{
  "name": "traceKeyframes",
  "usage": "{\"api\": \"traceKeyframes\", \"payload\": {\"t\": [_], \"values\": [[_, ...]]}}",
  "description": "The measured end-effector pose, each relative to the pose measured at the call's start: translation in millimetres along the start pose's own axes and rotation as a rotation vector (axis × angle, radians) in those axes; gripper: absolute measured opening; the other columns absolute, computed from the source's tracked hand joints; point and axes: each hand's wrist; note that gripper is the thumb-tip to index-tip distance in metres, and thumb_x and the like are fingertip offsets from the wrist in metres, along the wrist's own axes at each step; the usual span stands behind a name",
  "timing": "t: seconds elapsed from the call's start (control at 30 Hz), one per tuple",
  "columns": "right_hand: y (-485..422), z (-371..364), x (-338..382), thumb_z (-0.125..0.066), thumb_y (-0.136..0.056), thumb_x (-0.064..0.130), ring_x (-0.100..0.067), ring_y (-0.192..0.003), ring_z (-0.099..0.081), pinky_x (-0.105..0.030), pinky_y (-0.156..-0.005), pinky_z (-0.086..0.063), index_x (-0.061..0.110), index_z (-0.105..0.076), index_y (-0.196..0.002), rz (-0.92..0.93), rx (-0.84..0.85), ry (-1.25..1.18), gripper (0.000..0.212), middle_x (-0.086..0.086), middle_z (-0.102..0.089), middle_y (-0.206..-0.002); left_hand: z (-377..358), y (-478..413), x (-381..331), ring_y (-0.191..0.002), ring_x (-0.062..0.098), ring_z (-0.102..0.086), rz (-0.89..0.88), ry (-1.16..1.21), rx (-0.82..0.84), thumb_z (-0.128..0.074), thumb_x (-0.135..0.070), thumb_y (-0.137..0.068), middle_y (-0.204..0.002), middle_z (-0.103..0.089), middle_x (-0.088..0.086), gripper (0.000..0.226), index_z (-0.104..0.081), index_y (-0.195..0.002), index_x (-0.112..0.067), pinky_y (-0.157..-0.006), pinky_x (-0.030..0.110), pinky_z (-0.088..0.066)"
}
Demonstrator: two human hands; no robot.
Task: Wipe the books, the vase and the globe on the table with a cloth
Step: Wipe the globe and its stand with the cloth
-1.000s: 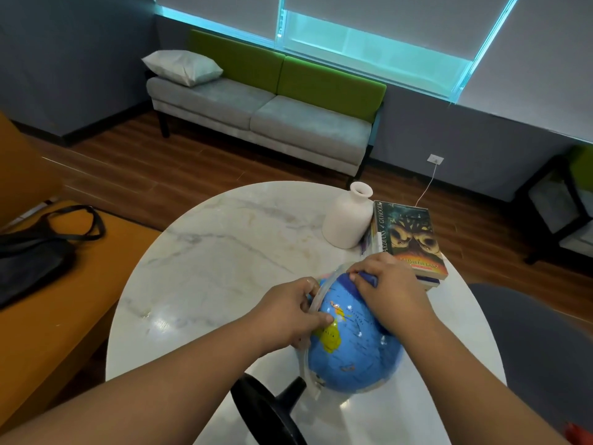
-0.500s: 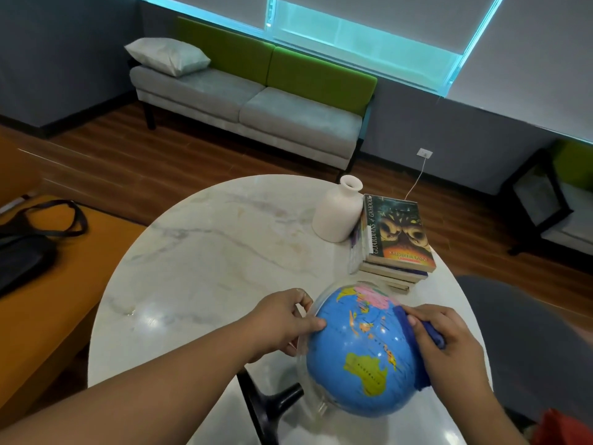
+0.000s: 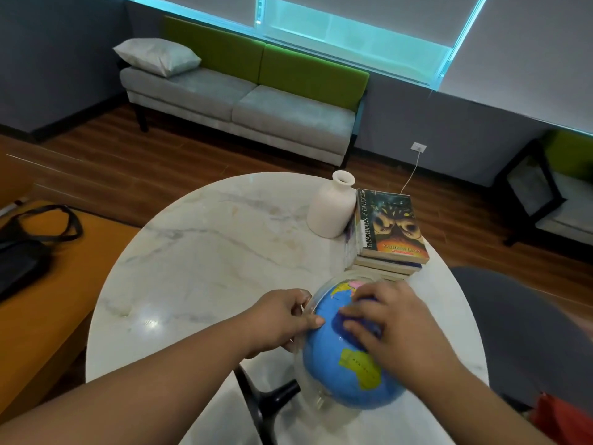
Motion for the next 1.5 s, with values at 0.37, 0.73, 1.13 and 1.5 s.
{"api": "traceKeyframes", "payload": {"t": [0.37, 0.73, 1.13, 1.5], "values": [[-27, 11, -33, -0.067, -0.088, 0.021, -0.014, -0.088, -0.060, -0.027, -0.076, -0.044, 0.032, -0.069, -0.074, -0.706, -0.092, -0.552, 0.018, 0.007, -0.065, -0.092, 29, 15, -10, -0.045, 0.013, -0.052, -0.123, -0.063, -0.363, -0.066, -0.012, -0.089, -0.058, -0.050, 0.004, 0.026, -0.051, -0.068, -0.012, -0.047, 0.024, -0.047], [-51, -28, 27, -0.056, -0.083, 0.028, -0.012, -0.112, -0.049, -0.025, -0.097, -0.043, 0.032, -0.054, -0.130, -0.090, 0.156, -0.206, 0.047, 0.019, -0.043, -0.135, 58, 34, -2, -0.058, 0.012, -0.045, -0.189, -0.639, -0.761, -0.066, -0.032, -0.087, -0.059, -0.047, -0.001, 0.035, -0.041, -0.067, -0.018, -0.050, 0.024, -0.029], [-53, -49, 25, -0.048, -0.082, 0.017, -0.022, -0.090, -0.048, -0.037, -0.083, -0.050, 0.046, -0.021, -0.147, -0.018, 0.211, -0.066, 0.076, 0.037, -0.008, -0.151, 71, 42, -5, -0.063, 0.019, -0.050, -0.103, -0.739, -0.725, -0.060, -0.045, -0.087, -0.057, -0.051, -0.004, 0.040, -0.045, -0.060, -0.020, -0.055, 0.030, -0.034], [-49, -25, -23, -0.054, -0.091, 0.015, -0.013, -0.114, -0.047, -0.025, -0.092, -0.039, 0.036, -0.047, -0.136, -0.407, 0.093, -0.195, 0.050, 0.009, -0.044, -0.138, 86, 23, 8, -0.068, 0.025, -0.068, 0.014, -0.292, -0.585, -0.058, -0.018, -0.091, -0.071, -0.069, 0.005, 0.012, -0.056, -0.080, -0.016, -0.075, 0.046, -0.057]]}}
Point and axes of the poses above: each hand's wrist, its own y-axis away from the middle knuckle, its own z-axis out of the back of the hand, x = y × z
